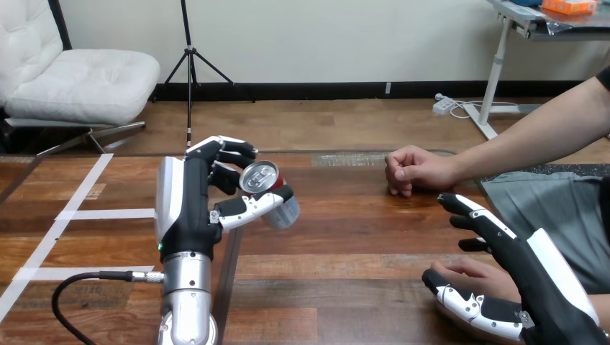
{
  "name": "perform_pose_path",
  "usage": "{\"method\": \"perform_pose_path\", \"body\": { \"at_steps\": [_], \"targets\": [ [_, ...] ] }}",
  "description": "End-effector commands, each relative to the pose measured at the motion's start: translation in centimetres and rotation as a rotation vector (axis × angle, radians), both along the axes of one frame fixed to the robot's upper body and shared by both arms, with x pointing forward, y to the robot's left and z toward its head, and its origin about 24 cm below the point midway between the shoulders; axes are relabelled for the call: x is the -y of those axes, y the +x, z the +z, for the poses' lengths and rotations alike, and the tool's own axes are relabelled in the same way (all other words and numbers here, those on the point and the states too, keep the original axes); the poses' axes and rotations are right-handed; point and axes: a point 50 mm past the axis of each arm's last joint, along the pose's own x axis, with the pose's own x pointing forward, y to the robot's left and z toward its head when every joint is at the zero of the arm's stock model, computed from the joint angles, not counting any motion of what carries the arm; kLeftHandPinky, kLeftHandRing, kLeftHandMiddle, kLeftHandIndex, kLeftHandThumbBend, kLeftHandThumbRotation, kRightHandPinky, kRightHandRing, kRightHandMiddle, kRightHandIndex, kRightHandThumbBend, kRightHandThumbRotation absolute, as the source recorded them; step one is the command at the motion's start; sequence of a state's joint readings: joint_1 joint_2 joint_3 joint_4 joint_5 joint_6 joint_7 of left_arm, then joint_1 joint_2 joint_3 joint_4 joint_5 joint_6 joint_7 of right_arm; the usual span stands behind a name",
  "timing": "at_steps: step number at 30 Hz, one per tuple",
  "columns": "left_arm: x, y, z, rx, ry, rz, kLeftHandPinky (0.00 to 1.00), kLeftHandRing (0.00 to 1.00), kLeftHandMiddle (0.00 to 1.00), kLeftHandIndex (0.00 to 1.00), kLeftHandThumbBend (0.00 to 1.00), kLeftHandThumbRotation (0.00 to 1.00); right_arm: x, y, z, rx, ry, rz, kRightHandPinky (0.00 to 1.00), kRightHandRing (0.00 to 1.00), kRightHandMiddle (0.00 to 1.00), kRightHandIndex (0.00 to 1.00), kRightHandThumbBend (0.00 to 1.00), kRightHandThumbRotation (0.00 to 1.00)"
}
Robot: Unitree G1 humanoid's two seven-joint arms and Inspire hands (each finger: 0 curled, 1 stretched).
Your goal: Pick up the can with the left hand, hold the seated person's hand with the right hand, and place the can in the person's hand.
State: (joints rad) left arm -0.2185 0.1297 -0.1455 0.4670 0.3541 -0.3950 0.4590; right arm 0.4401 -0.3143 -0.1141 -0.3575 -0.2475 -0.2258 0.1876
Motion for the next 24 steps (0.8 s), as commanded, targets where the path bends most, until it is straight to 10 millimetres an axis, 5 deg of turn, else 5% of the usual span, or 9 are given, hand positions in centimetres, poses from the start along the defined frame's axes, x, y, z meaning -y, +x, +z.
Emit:
{"method": "perform_pose_path", "body": {
  "at_steps": [1, 11, 24],
  "targets": [
    [0.8, 0.6, 3.2, 0.142, -0.021, -0.033, 0.40, 0.42, 0.47, 0.51, 0.71, 0.00, -0.5, 0.9, 2.3, 0.133, -0.017, 0.022, 0.82, 0.91, 0.94, 0.91, 0.53, 0.17],
    [1.0, 0.2, 2.9, 0.135, -0.019, -0.040, 0.39, 0.42, 0.47, 0.51, 0.71, 0.00, -0.2, 0.7, 3.3, 0.187, -0.183, 0.017, 0.96, 0.99, 0.99, 0.97, 0.68, 0.18],
    [1.3, -0.2, 2.6, 0.125, -0.020, -0.052, 0.37, 0.41, 0.47, 0.51, 0.71, 0.00, 0.5, 0.4, 4.9, 0.260, -0.534, -0.034, 1.00, 1.00, 1.00, 0.98, 0.82, 0.13]
  ]
}}
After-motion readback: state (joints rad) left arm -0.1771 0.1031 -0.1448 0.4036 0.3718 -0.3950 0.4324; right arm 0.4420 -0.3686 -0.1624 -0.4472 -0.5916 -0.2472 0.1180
